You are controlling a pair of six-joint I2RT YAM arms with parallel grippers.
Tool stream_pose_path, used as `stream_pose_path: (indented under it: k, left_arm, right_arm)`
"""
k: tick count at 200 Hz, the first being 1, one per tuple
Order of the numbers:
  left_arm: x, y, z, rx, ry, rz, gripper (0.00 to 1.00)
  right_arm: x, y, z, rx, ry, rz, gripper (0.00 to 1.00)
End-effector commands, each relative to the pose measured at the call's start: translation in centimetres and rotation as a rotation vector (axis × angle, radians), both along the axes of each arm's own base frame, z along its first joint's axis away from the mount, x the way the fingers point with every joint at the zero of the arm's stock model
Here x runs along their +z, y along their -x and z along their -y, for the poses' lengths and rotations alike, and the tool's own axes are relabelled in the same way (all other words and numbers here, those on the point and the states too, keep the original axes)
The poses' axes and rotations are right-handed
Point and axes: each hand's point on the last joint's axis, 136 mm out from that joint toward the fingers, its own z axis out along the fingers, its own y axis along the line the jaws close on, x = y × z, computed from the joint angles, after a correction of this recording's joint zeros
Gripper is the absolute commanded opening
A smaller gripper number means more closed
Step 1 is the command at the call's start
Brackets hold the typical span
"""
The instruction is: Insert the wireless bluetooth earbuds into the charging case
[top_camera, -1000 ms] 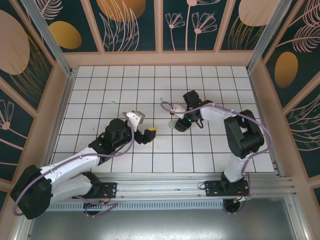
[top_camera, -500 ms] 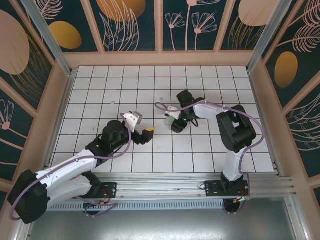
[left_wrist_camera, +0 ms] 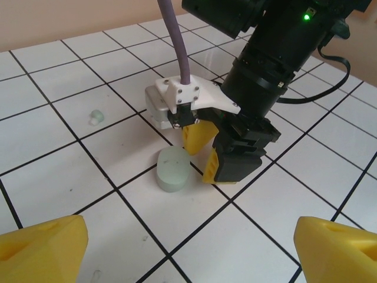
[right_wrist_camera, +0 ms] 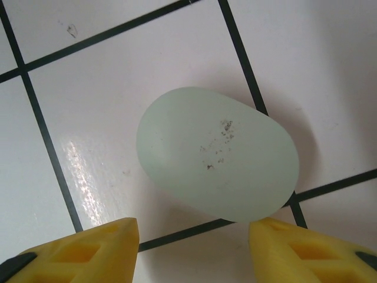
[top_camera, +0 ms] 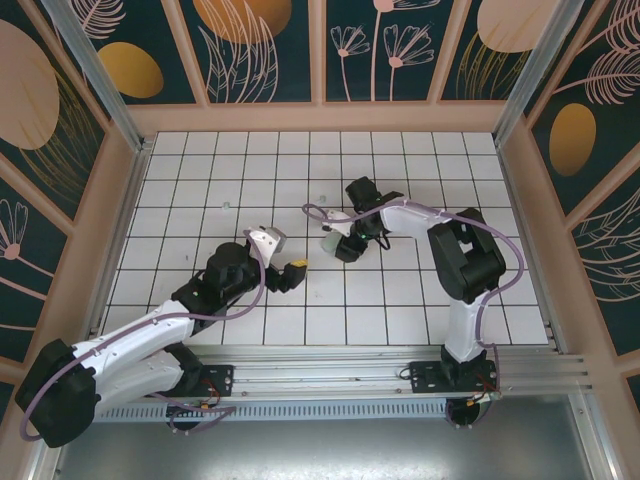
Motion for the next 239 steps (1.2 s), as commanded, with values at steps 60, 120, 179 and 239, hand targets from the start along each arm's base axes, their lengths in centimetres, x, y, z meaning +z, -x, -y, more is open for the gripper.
stream_pose_path:
  k: [60,120,179,239]
  left_arm:
    - [-0.6,-1.9,-2.2,0.131,-0.018,-0.002,0.92]
    - [-2.8,-3.6,-3.9,0.216,0.082,-0.154,0.92]
    - [-3.3,-6.0,-4.3,0.255,0.123,-0.240,0.91]
    - [-3.9,-6.7,-4.6,0.271,0.110,-0.252,0.90]
  right_arm:
    - [3.7,-2.2,0.5,0.174,0.110,0.357,0.54]
    - [2.6,-2.9,-0.4,0.268,0.218,0.376,0.54]
    - [1.7,-2.2,-2.0,0.377,0.284,0.377,0.54]
    - [-0.3,-1.5,-2.7,0.421,0.315,0.328,0.54]
